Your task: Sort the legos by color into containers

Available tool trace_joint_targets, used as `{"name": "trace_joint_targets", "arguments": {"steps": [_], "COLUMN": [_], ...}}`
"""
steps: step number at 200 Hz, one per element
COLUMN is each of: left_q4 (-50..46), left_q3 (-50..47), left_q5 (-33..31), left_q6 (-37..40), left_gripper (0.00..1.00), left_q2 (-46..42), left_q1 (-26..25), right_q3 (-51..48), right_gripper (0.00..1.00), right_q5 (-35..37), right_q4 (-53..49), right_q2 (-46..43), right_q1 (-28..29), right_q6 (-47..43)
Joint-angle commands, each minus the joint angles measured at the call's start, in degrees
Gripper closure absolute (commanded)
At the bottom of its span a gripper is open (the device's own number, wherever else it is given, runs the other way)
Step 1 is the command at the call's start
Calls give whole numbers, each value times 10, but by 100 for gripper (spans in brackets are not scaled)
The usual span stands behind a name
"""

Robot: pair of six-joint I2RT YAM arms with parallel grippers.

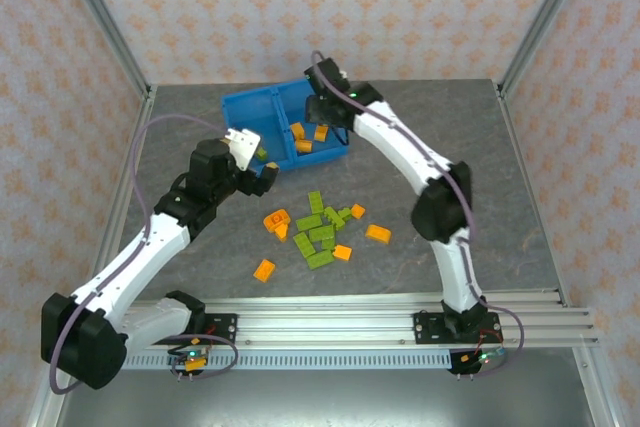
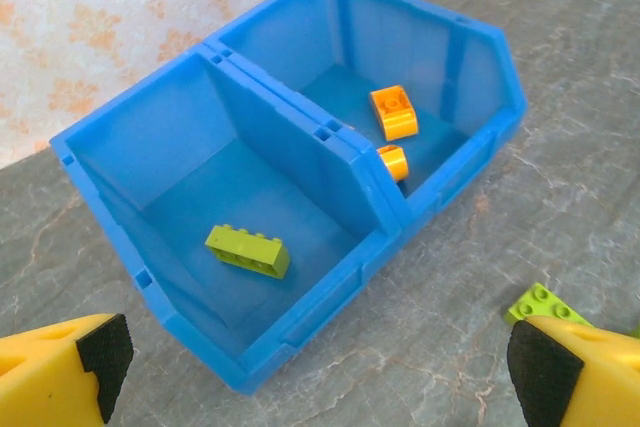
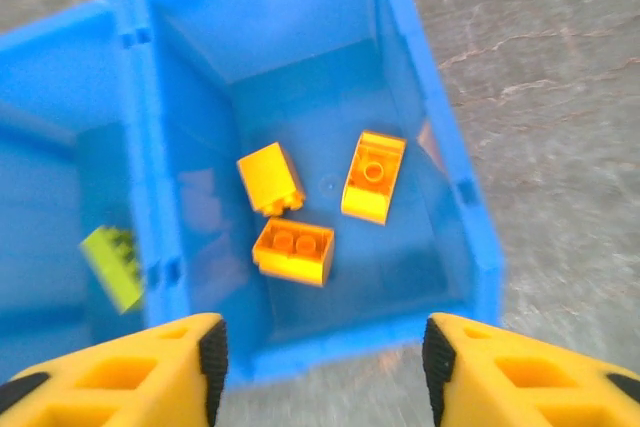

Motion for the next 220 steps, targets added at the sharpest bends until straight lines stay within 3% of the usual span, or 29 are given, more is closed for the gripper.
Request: {"name": "trace_joint_targets", "arguments": {"steps": [1, 34, 53, 76, 101, 145, 220], "left_q4": [-16, -159, -245, -271, -288, -284, -274], "left_q3": [43, 121, 167, 207, 262, 312, 334], "left_q5": [-51, -165, -165, -141, -122, -69, -36], "left_q6": [-95, -309, -446, -521, -569, -636, -628], "left_gripper": [0, 0, 0, 3, 8, 25, 34], "left_q2": [18, 86, 147, 205, 281, 398, 497], "left_q1": [4, 0, -13, -68, -125, -156, -184], "right_q3": [-104, -294, -365, -430, -476, -523, -531], "right_gripper": [38, 22, 16, 9, 5, 2, 1], "right_q5": [-22, -34, -28, -23, -64, -74, -36], "right_q4": [12, -1, -40, -84, -115, -105, -103], "right_q2": [-154, -354, -440, -508, -564, -593, -606], "right_q1": [1, 2, 1, 1, 2, 1, 1], "right_q6": [-31, -74, -91, -100, -114, -110, -142]}}
